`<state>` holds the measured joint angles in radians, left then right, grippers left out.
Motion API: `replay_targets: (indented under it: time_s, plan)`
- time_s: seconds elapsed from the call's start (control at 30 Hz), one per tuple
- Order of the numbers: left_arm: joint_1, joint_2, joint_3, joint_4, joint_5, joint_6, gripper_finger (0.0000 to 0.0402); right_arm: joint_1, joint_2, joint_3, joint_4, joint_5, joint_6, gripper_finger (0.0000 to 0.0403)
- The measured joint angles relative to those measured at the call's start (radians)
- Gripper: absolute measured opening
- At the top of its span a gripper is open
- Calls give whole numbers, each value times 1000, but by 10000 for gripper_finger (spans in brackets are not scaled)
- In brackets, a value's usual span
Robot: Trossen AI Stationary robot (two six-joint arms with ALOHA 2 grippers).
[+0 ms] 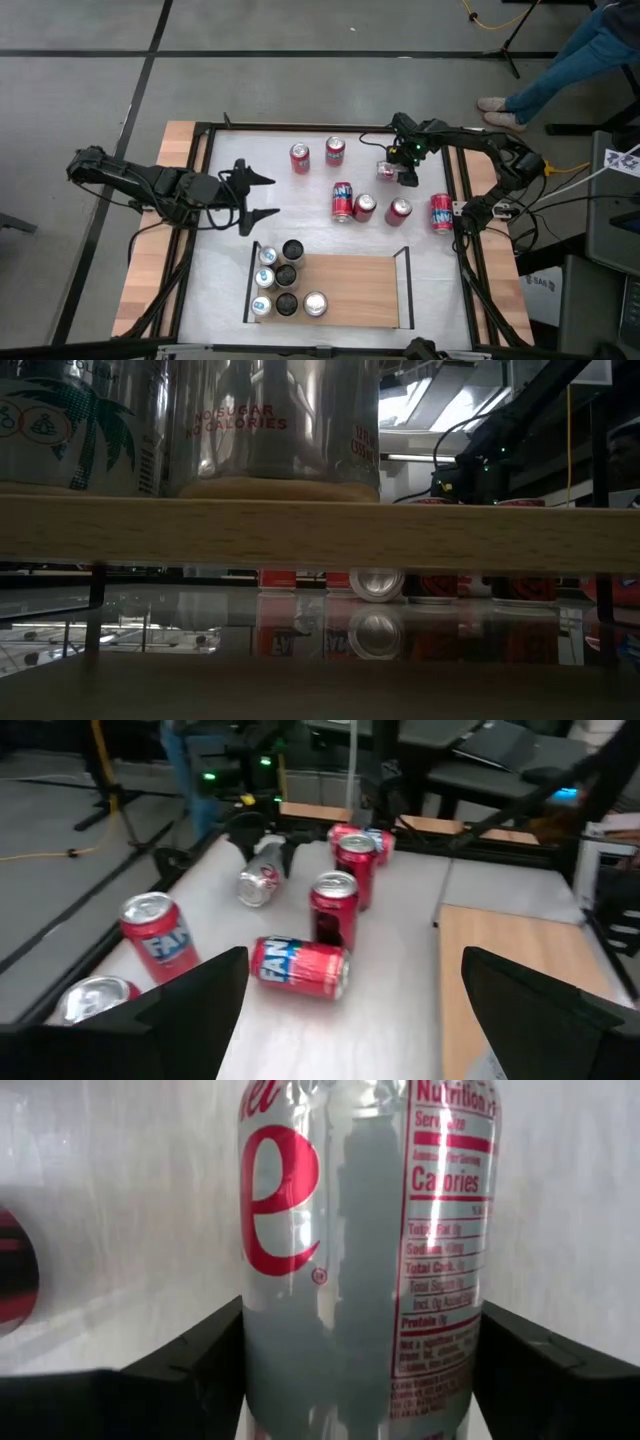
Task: Place canned beverage on shelf
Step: Put the silver soda can on the shelf aligned with the other silver soda can
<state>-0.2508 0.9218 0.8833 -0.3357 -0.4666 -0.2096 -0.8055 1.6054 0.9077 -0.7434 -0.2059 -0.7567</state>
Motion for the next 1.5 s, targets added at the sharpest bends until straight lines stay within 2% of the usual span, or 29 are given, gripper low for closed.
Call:
replay_targets:
  time_s: [0.2, 0.33, 0.67, 0.83, 1.0, 1.23, 1.5]
  plan:
    - [0, 0, 0, 52, -134, -52, 359, 0, 2, -3, 32, -77, 80, 295]
    - [7, 0, 0, 102, -142, -54, 359, 0, 3, -5, 52, -133, 104, 288]
    - [117, 0, 0, 168, 21, -54, 359, 0, 4, -5, 190, -229, 184, 287]
    - [194, 0, 0, 168, 99, -54, 359, 0, 4, 16, 225, -233, 201, 287]
    - [252, 0, 0, 168, 176, -54, 359, 0, 4, 65, 209, -233, 202, 290]
    - [297, 0, 0, 166, 251, -53, 359, 0, 3, 134, 94, -233, 200, 289]
    - [305, 0, 0, 164, 252, -50, 359, 34, -38, 166, 51, -281, 235, 286]
